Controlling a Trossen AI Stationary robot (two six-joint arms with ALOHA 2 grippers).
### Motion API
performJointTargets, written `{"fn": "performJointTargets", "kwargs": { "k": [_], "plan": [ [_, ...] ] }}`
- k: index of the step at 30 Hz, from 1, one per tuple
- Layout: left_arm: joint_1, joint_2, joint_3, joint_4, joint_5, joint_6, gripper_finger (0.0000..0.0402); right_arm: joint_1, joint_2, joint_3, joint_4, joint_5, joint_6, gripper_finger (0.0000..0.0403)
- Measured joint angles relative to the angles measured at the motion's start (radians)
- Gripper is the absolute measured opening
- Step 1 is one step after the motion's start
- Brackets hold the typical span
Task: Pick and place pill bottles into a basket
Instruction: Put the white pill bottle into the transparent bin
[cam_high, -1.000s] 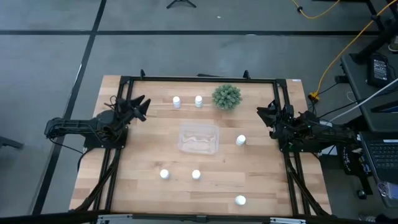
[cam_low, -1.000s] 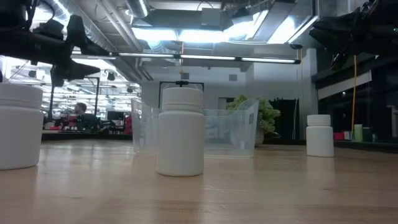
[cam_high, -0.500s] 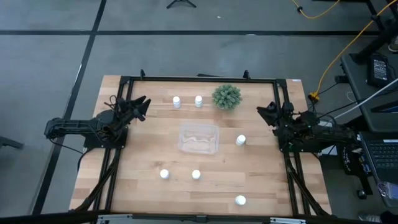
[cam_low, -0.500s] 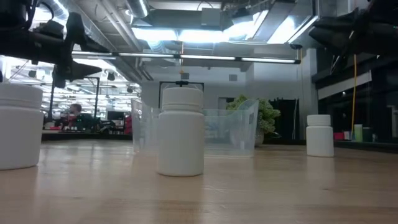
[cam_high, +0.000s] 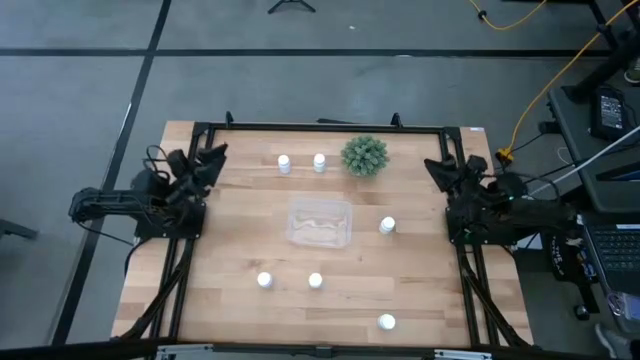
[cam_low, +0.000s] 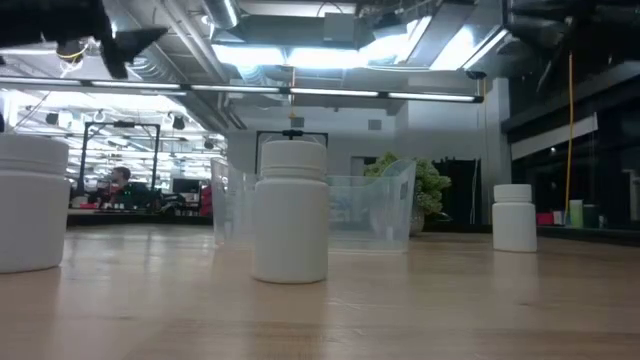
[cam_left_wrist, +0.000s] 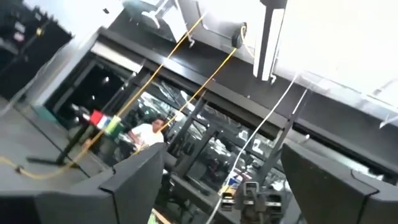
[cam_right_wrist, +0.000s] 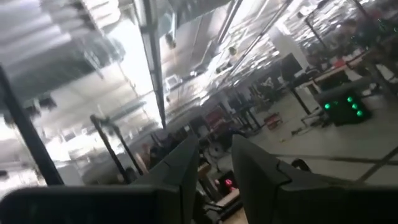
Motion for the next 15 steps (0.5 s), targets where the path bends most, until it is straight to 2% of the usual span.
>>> {"fn": "performJointTargets", "kwargs": {
  "k": [4, 9, 12, 15],
  "plan": [
    [0.019, 0.148, 0.135, -0.001, 0.01, 0.132, 0.0337, 0.0, 0.14, 0.205, -0.152, -0.013, -0.124, 0.0103],
    [0.07, 0.413, 0.336, -0.076, 0.045, 0.293, 0.0357, 0.0, 0.36, 0.477, -0.383, -0.011, -0.263, 0.0103],
    [0.102, 0.578, 0.496, -0.267, 0.107, 0.35, 0.0359, 0.0, 0.48, 0.607, -0.455, -0.012, -0.311, 0.0103],
    [0.136, 0.745, 0.711, -0.602, 0.208, 0.424, 0.0359, 0.0, 0.581, 0.711, -0.496, -0.012, -0.315, 0.0103]
  ]
}}
